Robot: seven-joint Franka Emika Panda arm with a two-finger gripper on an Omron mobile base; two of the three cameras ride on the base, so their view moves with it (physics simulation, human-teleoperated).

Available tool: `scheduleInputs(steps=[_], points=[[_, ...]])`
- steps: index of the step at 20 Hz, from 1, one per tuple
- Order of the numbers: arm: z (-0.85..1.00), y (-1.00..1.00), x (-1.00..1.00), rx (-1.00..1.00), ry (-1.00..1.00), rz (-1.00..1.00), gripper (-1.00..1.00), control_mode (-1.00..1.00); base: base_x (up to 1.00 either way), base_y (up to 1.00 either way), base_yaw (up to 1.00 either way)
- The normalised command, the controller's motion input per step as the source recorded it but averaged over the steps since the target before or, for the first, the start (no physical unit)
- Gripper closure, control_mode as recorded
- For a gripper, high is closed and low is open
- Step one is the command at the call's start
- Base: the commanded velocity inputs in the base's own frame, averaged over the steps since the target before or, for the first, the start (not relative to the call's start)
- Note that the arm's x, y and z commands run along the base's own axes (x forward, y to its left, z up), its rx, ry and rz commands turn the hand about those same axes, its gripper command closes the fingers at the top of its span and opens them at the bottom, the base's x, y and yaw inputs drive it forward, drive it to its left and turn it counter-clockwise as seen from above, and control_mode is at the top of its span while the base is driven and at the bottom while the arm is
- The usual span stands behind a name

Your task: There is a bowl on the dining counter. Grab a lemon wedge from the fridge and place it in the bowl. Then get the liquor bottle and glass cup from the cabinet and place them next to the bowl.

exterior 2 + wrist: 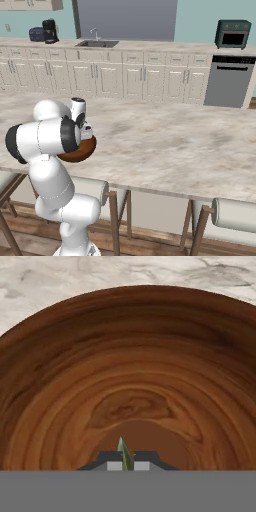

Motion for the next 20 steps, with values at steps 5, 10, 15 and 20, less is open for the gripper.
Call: scheduleInputs(steps=[5,10,15,20], points=[[-0.38,0.06,0.27,0.00,0.00,0.03,1.00,-1.00,0.00,0.00,0.00],[-0.28,0.02,0.26,0.00,0.00,0.02,1.00,-1.00,0.00,0.00,0.00],[-0.08,0.00,0.01,0.00,-0.01,0.00,-1.00,-1.00,0.00,0.00,0.00],[0.01,0.00,-0.08,0.00,-0.10,0.00,-1.00,-1.00,0.00,0.00,0.00]])
